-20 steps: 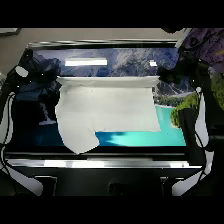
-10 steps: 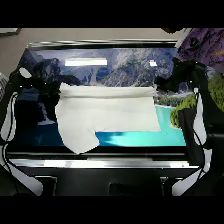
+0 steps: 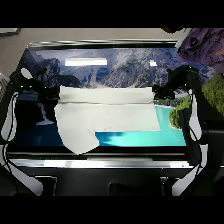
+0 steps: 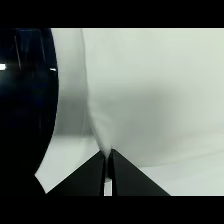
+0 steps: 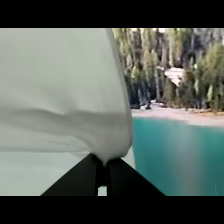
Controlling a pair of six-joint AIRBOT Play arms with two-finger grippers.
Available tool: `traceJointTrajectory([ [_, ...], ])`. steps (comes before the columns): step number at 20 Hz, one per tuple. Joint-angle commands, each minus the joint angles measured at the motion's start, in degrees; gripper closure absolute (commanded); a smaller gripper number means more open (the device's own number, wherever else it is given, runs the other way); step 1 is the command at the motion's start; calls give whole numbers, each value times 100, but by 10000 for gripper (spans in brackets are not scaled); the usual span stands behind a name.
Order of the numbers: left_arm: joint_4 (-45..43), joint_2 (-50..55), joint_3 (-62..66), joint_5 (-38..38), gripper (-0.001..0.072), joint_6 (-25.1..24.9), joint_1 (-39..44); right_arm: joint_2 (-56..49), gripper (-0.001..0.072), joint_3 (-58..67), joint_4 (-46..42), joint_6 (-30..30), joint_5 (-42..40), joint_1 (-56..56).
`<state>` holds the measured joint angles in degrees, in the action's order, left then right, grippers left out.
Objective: Fold the clothes and pants, and hang the long-sleeved shirts on hangers.
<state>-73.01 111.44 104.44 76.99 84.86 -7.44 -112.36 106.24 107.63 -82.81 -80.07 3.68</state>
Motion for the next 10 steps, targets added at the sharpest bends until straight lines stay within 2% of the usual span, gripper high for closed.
traceJointTrajectory([
  [1, -7, 39, 2, 57, 689, 2, 4, -181, 678, -2, 39, 59, -273, -7],
  [3, -4, 66, 2, 52, 676, 22, 4, -262, 676, -2, 136, 76, -450, -7],
  [4, -2, 66, 4, 28, 624, 28, 4, -282, 645, -2, 221, 74, -531, -7],
  [5, -2, 61, 13, 7, 540, 122, 2, -280, 579, 0, 286, 74, -592, -7],
  [6, -2, 50, 48, 4, 419, 175, -2, -251, 498, 0, 310, 70, -691, -4],
  [7, -2, 20, 111, 11, 368, 175, -11, -195, 451, 0, 310, 2, -789, -4],
  [9, -11, -136, 398, 90, 366, 173, -76, 57, 328, 24, 179, -323, -1043, 42],
  [10, -33, -260, 549, 157, 340, 173, -153, 245, 328, 22, 50, -476, -1161, 59],
])
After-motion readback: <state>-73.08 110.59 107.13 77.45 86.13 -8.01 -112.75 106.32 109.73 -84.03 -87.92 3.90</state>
